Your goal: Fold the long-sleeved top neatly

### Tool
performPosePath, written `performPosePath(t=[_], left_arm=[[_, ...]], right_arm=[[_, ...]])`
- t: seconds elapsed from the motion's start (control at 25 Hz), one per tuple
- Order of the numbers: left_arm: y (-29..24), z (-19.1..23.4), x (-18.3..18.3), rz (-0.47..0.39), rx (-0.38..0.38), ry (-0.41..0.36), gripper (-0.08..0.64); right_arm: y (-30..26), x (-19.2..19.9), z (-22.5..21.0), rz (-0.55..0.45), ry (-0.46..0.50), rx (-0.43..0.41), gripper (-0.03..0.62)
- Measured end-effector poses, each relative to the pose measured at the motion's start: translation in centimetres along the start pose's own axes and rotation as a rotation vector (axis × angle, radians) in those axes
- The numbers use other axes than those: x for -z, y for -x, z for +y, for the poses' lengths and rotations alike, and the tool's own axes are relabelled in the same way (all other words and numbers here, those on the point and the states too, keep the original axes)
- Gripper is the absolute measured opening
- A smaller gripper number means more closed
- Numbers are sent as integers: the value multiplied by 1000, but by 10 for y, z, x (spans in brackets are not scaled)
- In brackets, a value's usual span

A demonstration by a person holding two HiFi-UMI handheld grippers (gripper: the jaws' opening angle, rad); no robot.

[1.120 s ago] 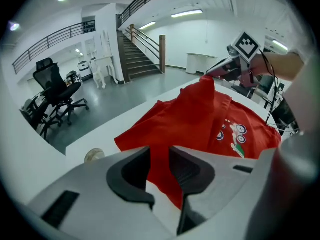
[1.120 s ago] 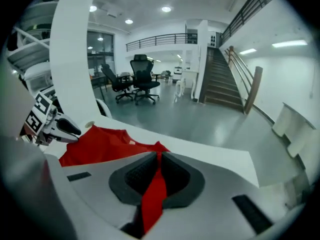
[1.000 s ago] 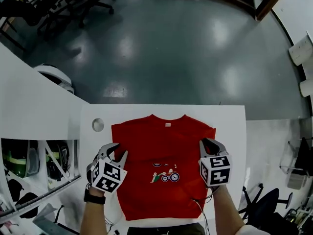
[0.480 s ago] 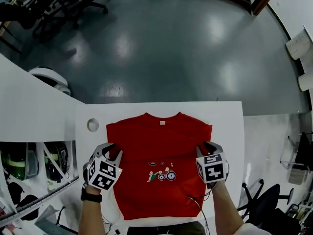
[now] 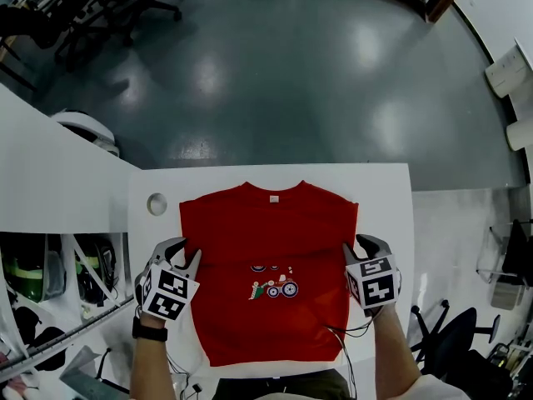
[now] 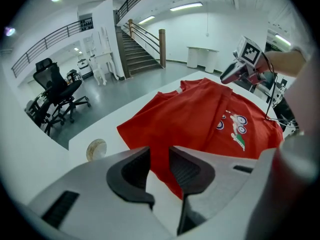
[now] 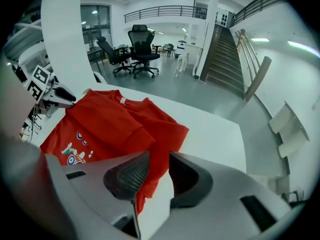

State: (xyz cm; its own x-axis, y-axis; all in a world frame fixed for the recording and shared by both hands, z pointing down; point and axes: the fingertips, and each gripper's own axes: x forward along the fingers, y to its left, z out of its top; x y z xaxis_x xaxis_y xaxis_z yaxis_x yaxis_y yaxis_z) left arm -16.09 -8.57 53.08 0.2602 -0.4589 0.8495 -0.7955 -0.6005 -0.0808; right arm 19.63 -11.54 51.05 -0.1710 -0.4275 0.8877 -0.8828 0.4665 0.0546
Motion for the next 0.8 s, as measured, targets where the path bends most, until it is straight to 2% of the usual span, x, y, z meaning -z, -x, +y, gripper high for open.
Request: performPosePath(t=[0.24,0.44,0.8], left_arm=[[16,-21,18,-6,24,23,121],[28,-46,38,-11,64,12,121],[55,-87,71,-31,124,-15,123]], right_arm=[[10,23,17,-4,-22,-28,135],[24,40,35,-16,-25,-13,135],[65,88,66,-43,-87,21,137]])
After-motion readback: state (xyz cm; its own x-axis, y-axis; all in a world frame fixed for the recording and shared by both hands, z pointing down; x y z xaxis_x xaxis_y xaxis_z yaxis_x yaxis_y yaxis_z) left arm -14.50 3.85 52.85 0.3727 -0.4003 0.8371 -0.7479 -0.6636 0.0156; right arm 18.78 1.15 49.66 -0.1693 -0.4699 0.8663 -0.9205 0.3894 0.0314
